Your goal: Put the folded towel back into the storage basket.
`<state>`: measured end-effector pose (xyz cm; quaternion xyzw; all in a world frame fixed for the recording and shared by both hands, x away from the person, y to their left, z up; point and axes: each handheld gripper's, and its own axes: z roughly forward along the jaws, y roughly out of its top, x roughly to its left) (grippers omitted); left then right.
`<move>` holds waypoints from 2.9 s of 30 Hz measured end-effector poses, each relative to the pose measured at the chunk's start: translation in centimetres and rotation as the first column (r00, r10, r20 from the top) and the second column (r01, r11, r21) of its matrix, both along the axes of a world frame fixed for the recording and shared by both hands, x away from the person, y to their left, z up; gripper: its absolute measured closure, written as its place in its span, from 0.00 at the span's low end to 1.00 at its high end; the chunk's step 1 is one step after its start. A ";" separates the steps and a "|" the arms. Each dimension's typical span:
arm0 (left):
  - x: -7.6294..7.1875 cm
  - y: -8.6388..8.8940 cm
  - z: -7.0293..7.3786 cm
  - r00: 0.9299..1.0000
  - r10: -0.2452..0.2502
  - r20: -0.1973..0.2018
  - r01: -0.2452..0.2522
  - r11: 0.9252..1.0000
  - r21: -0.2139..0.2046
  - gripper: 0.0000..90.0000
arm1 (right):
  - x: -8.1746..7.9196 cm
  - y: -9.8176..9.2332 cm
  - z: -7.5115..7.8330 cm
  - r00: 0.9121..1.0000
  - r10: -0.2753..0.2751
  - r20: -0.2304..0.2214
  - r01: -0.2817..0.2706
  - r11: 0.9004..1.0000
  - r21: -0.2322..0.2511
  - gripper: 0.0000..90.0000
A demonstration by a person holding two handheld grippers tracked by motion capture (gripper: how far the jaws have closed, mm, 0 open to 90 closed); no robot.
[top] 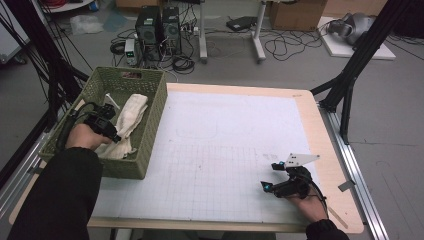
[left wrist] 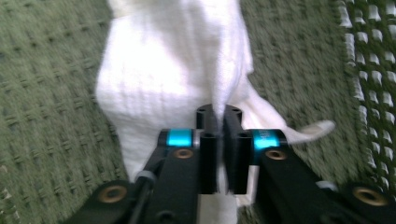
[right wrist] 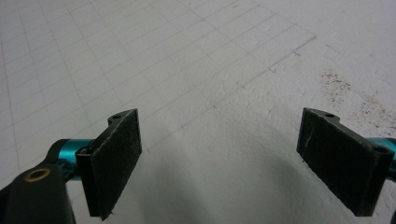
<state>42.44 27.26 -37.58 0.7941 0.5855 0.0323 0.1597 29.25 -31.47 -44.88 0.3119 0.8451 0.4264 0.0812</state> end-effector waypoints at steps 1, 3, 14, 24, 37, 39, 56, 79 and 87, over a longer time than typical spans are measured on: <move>0.1 -0.1 -0.1 1.000 0.021 0.019 -0.021 0.999 -0.028 0.97 | 0.0 0.0 0.0 1.000 -0.001 -0.001 0.001 1.000 0.000 0.15; 0.2 -0.2 -0.2 0.995 0.063 0.073 -0.059 0.997 -0.054 0.97 | 0.0 0.0 0.0 1.000 0.000 0.000 0.000 1.000 0.000 0.15; 0.3 -0.7 -2.1 0.995 0.016 -0.102 -0.024 0.997 -0.075 0.53 | 0.0 0.1 0.0 1.000 0.006 -0.005 -0.006 1.000 -0.005 0.15; -0.1 -2.4 -2.4 0.998 -0.048 -0.045 0.056 0.981 0.185 0.90 | 0.0 0.2 0.0 1.000 0.014 0.000 -0.014 1.000 -0.013 0.15; -0.1 -2.3 -2.0 0.980 -0.093 -0.177 0.110 0.990 0.090 0.87 | 0.1 0.2 0.0 1.000 0.009 -0.006 -0.010 1.000 -0.015 0.15; -0.1 -1.9 -1.5 0.987 -0.087 -0.134 0.094 0.994 0.047 0.70 | 0.0 0.2 0.0 1.000 0.008 -0.009 -0.008 1.000 -0.013 0.15; -0.4 -1.2 -2.4 0.984 -0.154 -0.094 0.157 0.987 0.022 0.82 | 0.1 0.4 -0.1 1.000 0.013 -0.006 -0.013 1.000 -0.024 0.15; -1.0 -1.4 -1.5 0.950 -0.312 -0.026 0.312 0.950 -0.009 0.90 | 0.1 0.3 0.1 1.000 0.012 -0.009 -0.013 1.000 -0.014 0.15; -0.8 -1.6 -2.4 0.934 -0.343 -0.101 0.343 0.939 -0.023 0.89 | 0.0 0.4 0.1 1.000 0.011 -0.009 -0.011 1.000 -0.014 0.15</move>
